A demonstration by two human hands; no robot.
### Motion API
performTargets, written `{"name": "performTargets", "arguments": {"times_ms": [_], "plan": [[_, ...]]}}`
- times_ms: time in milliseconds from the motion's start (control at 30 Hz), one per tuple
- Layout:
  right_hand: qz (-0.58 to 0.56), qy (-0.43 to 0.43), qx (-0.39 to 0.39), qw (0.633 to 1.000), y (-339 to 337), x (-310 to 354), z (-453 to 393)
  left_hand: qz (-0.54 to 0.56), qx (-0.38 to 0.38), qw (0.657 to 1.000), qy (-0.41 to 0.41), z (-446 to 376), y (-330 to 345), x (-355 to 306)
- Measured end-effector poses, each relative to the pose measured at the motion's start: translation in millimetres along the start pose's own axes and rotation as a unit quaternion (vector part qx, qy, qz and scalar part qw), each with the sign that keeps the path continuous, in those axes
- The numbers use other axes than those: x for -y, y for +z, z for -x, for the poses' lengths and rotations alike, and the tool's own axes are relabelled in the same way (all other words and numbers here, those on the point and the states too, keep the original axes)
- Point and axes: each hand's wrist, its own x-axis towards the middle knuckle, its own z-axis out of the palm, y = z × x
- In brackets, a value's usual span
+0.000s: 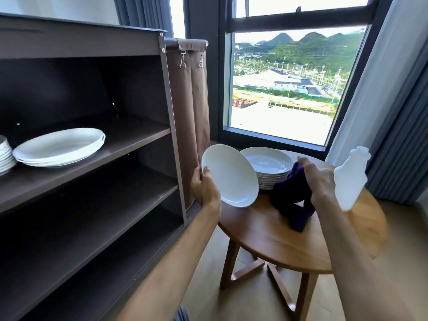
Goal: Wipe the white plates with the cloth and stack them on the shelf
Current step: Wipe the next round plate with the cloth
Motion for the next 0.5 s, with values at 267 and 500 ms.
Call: {"name": "performTargets", "arguments": {"times_ms": [267, 500], "plan": [[0.010, -0.208, 0.196, 0.958, 44.0, 9.9, 54.5, 0.044, 0.021, 0.999, -0.002, 18.4, 23.0, 13.2], [0.184, -0.212, -0.029, 0.959, 64.2, -40.4, 39.2, 0.112, -0.006, 0.994, -0.016, 21.9, 21.0, 10.8]]}}
